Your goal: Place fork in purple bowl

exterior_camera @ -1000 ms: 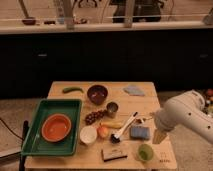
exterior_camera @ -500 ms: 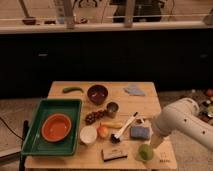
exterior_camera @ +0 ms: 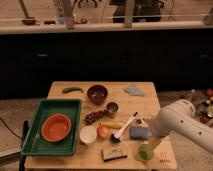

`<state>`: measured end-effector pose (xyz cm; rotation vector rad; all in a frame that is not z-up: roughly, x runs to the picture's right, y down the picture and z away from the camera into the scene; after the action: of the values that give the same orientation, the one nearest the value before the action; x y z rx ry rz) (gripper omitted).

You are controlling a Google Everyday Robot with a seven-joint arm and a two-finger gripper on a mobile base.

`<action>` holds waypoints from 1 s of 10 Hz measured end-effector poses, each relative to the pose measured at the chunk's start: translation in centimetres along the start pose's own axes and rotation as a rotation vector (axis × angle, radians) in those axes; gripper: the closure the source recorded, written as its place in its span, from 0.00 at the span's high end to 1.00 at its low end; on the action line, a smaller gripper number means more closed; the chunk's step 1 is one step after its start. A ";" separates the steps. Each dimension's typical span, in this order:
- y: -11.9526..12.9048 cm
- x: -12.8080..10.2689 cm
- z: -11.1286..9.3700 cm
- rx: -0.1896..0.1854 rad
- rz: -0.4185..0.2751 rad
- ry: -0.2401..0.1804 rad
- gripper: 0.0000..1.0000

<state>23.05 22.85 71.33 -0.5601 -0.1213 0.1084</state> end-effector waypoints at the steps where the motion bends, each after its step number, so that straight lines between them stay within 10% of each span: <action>1: -0.8 0.3 -0.2 0.009 -0.009 -0.001 0.80; 5: -4.2 2.1 -0.6 0.041 -0.063 0.005 0.80; 10: -8.1 4.2 2.3 -0.007 -0.142 0.011 0.80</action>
<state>27.44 17.76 77.94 -0.5573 -0.1504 -0.0328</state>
